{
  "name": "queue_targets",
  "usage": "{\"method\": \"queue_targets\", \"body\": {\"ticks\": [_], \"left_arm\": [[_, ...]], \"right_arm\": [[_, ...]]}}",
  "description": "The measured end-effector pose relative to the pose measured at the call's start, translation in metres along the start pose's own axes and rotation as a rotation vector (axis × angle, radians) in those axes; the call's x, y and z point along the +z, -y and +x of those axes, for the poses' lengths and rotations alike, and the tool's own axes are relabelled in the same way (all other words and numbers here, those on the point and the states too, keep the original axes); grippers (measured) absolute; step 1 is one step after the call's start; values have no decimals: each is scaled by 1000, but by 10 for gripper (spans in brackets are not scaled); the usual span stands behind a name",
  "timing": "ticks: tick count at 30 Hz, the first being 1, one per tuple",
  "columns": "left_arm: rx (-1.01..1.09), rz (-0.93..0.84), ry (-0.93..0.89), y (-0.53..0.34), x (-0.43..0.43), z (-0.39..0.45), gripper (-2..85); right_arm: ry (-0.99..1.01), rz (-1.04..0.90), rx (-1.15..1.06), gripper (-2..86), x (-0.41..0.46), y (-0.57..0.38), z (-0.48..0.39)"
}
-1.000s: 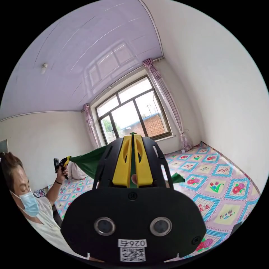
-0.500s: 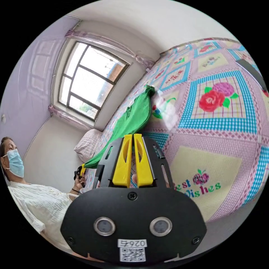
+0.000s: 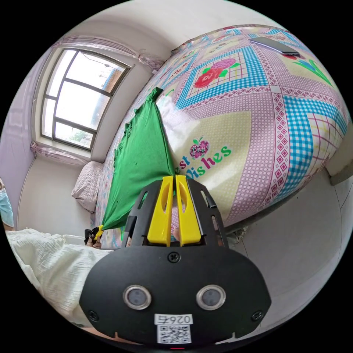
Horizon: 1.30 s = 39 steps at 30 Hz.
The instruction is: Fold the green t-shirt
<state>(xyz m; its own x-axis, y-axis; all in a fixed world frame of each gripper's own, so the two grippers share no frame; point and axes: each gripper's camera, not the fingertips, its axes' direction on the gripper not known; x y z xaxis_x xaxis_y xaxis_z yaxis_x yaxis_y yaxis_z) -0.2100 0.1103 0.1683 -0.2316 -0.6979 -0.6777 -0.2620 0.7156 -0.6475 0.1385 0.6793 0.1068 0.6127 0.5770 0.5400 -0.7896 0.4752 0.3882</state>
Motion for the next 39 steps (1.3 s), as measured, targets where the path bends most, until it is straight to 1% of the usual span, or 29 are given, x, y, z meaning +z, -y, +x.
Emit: {"method": "queue_targets", "body": {"ticks": [11, 14, 16, 18, 20, 23, 25, 26, 27, 28, 29, 31, 32, 34, 35, 37, 38, 39], "left_arm": [[-100, -20, 60, 7, 41, -4, 2], [-125, 14, 46, 5, 46, -1, 33], [-131, 21, 8, 1, 47, 3, 72], [-145, 34, -14, -4, 43, 6, 91], [-155, 53, -22, -11, 37, 11, 96], [-143, 149, 2, -13, 20, 29, 82], [-67, 256, 8, 8, 12, 61, 73], [-33, 269, 10, 18, 14, 72, 72], [44, 266, 17, 44, 21, 95, 72], [137, 243, 23, 75, 35, 121, 74], [182, 227, 23, 92, 44, 134, 76], [354, 132, 3, 162, 95, 189, 86], [390, 105, -7, 180, 110, 202, 90], [525, -15, -34, 252, 181, 256, 106], [554, -48, -27, 269, 201, 269, 110], [680, -193, 34, 333, 285, 319, 125], [698, -230, 56, 349, 307, 331, 130], [738, -298, 79, 377, 350, 353, 137]], "right_arm": [[-51, -47, -14, -11, 0, 23, 9], [-52, -59, -24, 7, -6, 23, 11], [-67, -39, -24, 26, -19, 23, 13], [-82, -22, -36, 32, -30, 25, 10], [-113, -27, -87, 33, -34, 32, -2], [-100, -16, -167, 36, -26, 52, -25], [-60, 35, -229, 37, -17, 73, -46], [-52, 52, -242, 38, -14, 79, -52], [-29, 84, -269, 39, -8, 92, -61], [-13, 107, -287, 40, 0, 106, -69], [-7, 118, -295, 40, 5, 114, -72], [13, 151, -313, 41, 24, 148, -83], [12, 160, -312, 40, 29, 156, -85], [-25, 187, -309, 38, 50, 192, -93], [-37, 187, -314, 38, 56, 200, -94], [-59, 186, -304, 36, 79, 238, -95], [-58, 186, -302, 37, 85, 247, -95], [-60, 180, -290, 40, 97, 266, -94]]}}
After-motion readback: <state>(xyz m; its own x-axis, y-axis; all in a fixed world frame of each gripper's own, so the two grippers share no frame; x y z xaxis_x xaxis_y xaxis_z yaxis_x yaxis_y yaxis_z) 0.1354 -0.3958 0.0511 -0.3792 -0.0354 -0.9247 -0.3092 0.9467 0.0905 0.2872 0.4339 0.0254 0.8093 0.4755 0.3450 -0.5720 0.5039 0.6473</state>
